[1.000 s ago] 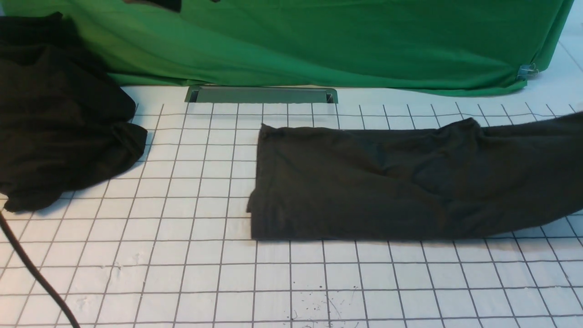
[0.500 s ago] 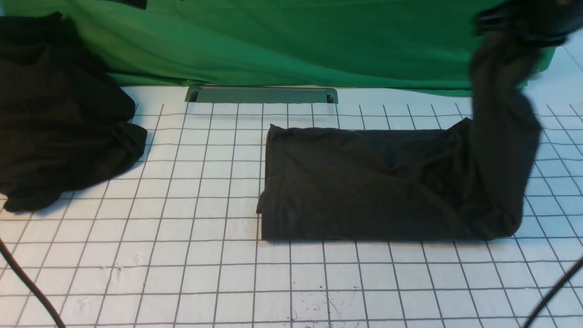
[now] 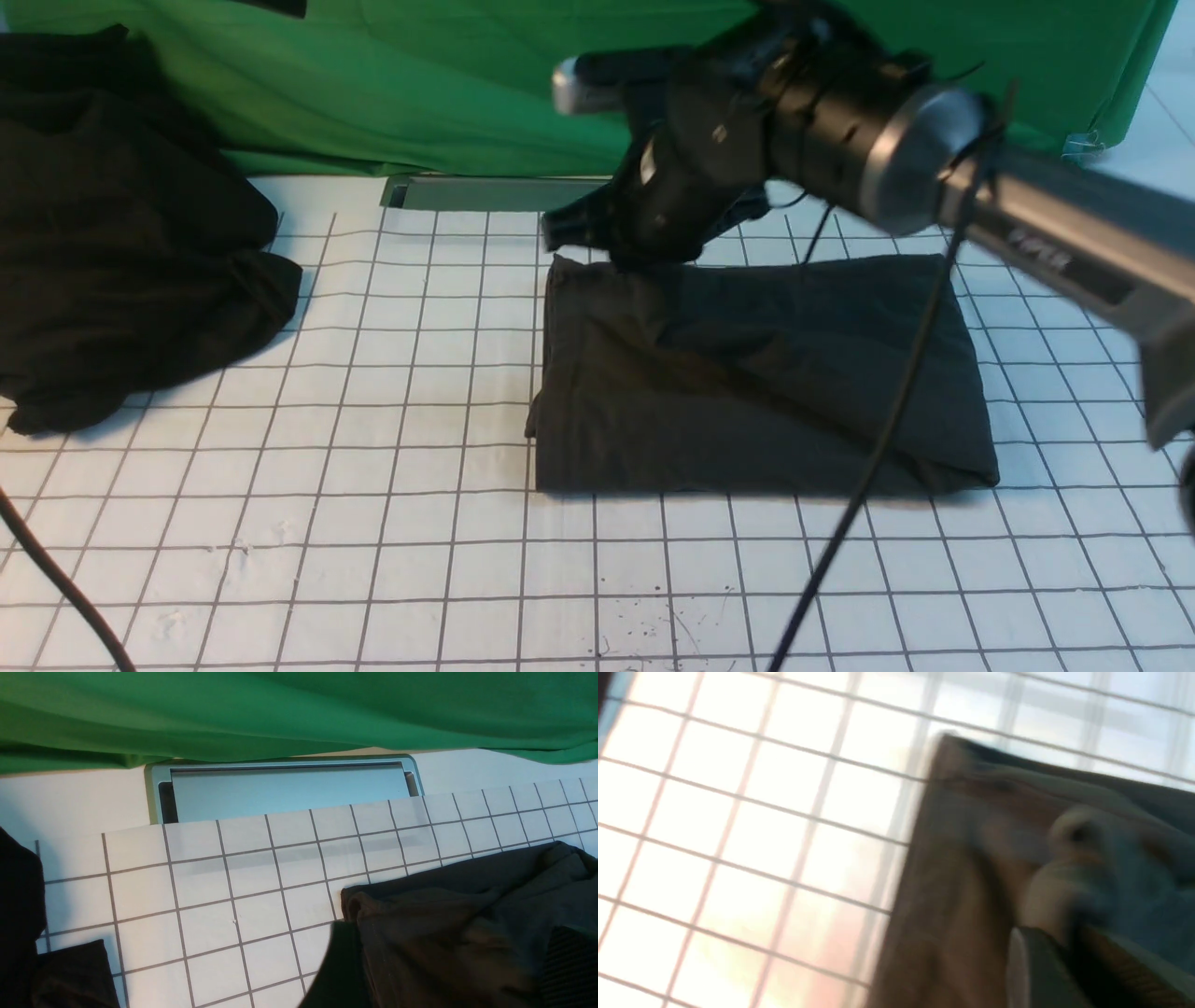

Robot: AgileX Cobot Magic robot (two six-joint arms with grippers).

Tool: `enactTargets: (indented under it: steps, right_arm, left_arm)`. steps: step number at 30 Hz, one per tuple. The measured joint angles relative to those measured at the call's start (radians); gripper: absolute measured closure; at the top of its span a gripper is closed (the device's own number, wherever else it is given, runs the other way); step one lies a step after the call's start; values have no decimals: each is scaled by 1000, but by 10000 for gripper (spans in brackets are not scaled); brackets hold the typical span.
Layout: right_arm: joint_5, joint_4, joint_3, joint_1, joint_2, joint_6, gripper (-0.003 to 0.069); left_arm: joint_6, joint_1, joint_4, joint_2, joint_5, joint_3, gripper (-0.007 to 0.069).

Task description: Fold a long-sleeved shirt over a white checkered tablecloth.

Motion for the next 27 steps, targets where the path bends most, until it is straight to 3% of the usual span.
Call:
enactTargets:
  steps: [2, 5, 8, 11, 13, 16, 18, 20, 22, 27]
  right_arm:
    - [-10, 0, 0, 7, 17, 10, 470]
    - [-3, 1, 0, 13, 46, 32, 271]
    - [58, 1, -14, 15, 40, 21, 135]
    - [189, 0, -63, 15, 0, -77, 100]
    - [340, 1, -124, 4, -57, -176, 153]
    - [396, 8, -145, -20, -125, -258, 247]
    - [416, 10, -142, -49, -202, -305, 371]
    - [423, 13, -88, -86, -305, -336, 505]
    - [426, 13, -18, -111, -379, -342, 563]
    - [439, 16, 274, -185, -580, -357, 603]
  left_arm:
    - [0, 0, 0, 0, 0, 0, 109]
    - [0, 0, 0, 0, 0, 0, 109]
    - [0, 0, 4, 0, 0, 0, 109]
    - [0, 0, 4, 0, 0, 0, 109]
    - [0, 0, 1, 0, -1, 0, 109]
    - [0, 0, -18, -2, -2, 7, 114]
    - [0, 0, -41, -15, -2, 43, 144]
    - [0, 0, -53, -55, -7, 145, 211]
    - [0, 0, -56, -94, -8, 261, 284]
    - [60, -12, -65, -204, -5, 577, 516]
